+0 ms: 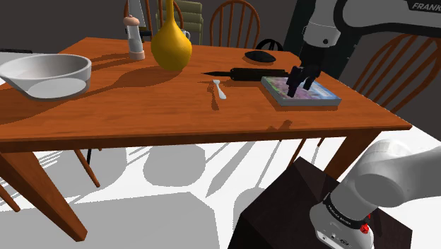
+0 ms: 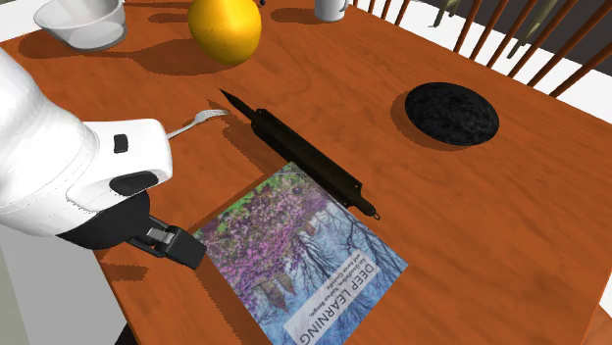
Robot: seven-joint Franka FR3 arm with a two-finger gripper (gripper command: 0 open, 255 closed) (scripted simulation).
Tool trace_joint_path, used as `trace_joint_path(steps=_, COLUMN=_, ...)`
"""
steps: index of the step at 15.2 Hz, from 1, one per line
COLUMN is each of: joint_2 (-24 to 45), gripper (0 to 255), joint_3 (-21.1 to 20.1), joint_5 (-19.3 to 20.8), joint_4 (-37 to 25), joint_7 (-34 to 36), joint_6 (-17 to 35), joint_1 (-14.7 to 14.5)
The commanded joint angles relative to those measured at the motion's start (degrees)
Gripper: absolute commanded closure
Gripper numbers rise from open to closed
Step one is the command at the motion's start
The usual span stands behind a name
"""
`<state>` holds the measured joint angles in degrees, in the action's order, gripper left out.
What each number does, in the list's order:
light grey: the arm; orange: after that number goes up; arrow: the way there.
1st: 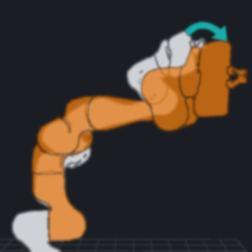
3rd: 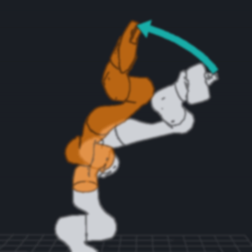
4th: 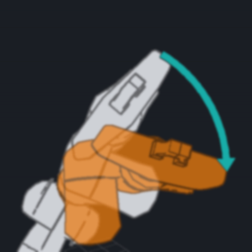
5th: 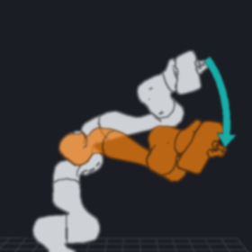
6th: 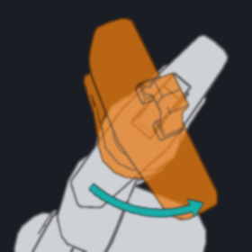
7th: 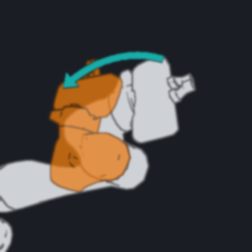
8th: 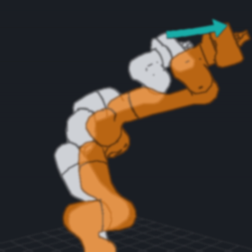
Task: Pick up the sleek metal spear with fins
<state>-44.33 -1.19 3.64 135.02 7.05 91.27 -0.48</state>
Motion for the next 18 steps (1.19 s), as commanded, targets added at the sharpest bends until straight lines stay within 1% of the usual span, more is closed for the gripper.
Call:
trace_joint_path(steps=1, joint_2=0.0, gripper=0, joint_3=0.0, joint_5=0.0, joint_4=0.0, joint_7=0.0, joint_6=0.0, joint_1=0.0)
trace_joint_path(steps=6, joint_2=8.06, gripper=0, joint_3=7.63, joint_5=3.74, joint_4=-4.79, joint_7=-17.46, joint_6=4.31, joint_1=-2.64)
trace_joint_path(steps=10, joint_2=16.03, gripper=0, joint_3=12.91, joint_5=4.63, joint_4=-10.68, joint_7=-31.26, joint_6=7.14, joint_1=-5.23)
trace_joint_path(steps=14, joint_2=24.93, gripper=0, joint_3=17.28, joint_5=3.46, joint_4=-18.16, joint_7=-45.08, joint_6=8.98, joint_1=-7.85)
trace_joint_path(steps=18, joint_2=34.5, gripper=0, joint_3=20.39, joint_5=0.43, joint_4=-27.03, joint_7=-58.88, joint_6=9.49, joint_1=-9.83)
